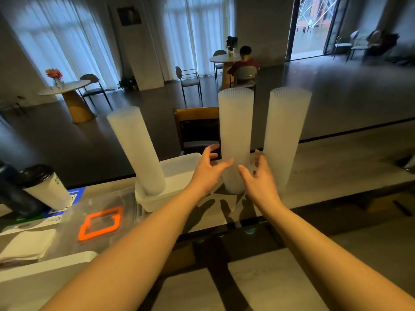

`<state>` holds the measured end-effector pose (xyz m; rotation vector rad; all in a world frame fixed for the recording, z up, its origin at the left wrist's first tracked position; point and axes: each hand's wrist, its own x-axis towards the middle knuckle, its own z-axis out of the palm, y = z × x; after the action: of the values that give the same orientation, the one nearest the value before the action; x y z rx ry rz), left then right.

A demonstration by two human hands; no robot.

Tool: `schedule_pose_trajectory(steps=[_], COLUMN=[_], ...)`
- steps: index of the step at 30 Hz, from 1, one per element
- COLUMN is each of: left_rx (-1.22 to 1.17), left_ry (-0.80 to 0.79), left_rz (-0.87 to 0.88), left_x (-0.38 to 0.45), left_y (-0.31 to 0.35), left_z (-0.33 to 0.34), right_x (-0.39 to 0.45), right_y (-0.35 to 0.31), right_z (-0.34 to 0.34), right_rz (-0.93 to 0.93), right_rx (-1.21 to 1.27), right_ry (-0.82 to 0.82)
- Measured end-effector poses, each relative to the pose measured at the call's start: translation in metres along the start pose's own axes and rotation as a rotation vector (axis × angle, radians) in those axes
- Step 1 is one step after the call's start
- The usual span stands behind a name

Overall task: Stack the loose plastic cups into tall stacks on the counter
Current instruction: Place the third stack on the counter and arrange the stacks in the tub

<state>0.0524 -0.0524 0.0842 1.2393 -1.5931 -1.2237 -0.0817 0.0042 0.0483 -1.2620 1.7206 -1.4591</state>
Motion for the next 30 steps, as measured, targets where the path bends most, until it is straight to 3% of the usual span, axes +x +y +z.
schedule_pose_trajectory(steps=[8,22,30], left_rx=[-0.080,-0.062,-0.065], left_ry=[-0.084,-0.017,0.117], left_rz=[-0.064,0.092,0.183], left_x=[0.022,-0.001,-0.034], left_y=[-0.007,0.032,0.059], left_z=[0.006,-0.032,-0.080], right_x=[0.021,0.007,-0.007], right_y=[0.003,-0.050,-0.097], right_z=[0.018,0.021,0.041], right_rz=[0.002,-0.172,-0.247], right_rx=[0.044,0.169,0.253], right_ry=[-0.058,-0.016,-0.109])
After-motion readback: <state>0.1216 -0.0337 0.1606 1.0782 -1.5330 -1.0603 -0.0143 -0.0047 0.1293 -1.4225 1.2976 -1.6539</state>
